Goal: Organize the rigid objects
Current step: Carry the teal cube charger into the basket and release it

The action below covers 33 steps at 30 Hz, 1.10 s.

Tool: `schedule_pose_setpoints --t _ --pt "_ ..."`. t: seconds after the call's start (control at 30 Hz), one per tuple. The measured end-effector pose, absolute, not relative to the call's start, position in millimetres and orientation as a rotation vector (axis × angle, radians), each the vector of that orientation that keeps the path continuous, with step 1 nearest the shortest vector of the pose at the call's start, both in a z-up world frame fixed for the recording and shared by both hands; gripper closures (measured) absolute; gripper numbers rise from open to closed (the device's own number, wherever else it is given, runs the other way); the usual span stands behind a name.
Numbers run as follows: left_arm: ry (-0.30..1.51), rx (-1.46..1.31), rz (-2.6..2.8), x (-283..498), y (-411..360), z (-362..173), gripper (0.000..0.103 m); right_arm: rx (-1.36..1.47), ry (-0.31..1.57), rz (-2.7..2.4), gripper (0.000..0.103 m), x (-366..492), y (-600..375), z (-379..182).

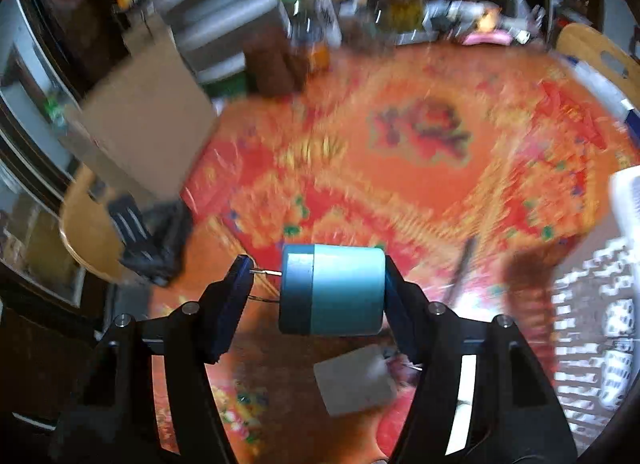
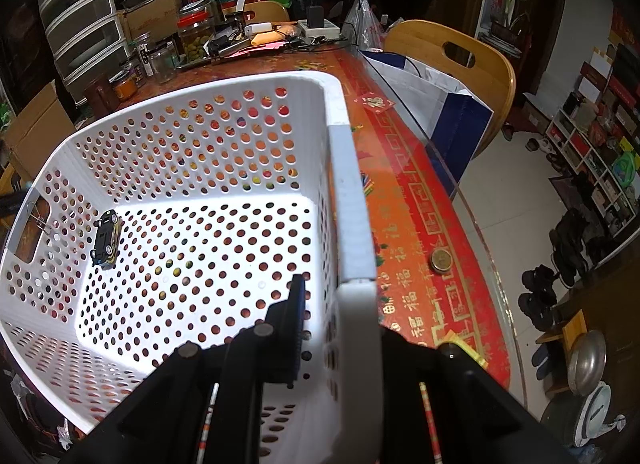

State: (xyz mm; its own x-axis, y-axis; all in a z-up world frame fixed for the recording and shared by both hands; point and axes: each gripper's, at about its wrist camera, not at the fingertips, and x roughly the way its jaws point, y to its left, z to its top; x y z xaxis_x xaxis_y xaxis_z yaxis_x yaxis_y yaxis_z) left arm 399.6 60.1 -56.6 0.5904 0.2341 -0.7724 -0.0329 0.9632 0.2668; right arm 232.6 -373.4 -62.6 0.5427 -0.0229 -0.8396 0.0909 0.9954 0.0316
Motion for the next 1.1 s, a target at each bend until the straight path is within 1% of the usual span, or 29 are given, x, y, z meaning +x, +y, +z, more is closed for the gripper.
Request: schedule_pose_setpoints --t 0.17,0.3,0.43,0.57,0.8,1.0,1.1 --pt "0.777 0.291 0.056 355 10 13 0.043 0.073 0.996 -0.068 0.091 233 -373 -62" --pt "0.695 0.379 0.002 327 -37 43 0.042 0.073 0.996 -0.068 0.091 233 -373 -62" --pt "0.672 0.401 -0.057 303 -78 56 0.042 0.073 0.996 -0.069 0.091 233 -373 -62" --pt "0.697 0.441 -0.106 291 -123 45 0.042 0.074 0.996 -0.067 0.091 233 -373 -62" --pt "0.873 0.596 -0.243 298 -195 -24 0.042 0.072 0.999 -0.065 0.091 233 -374 -62" --pt "0.946 0.645 -0.265 297 -206 -57 0.042 0.070 0.999 -0.066 0.091 234 -373 -63" --pt "0.937 0.671 -0.266 297 -205 -59 0.042 0.070 0.998 -0.064 0.091 233 -373 -63"
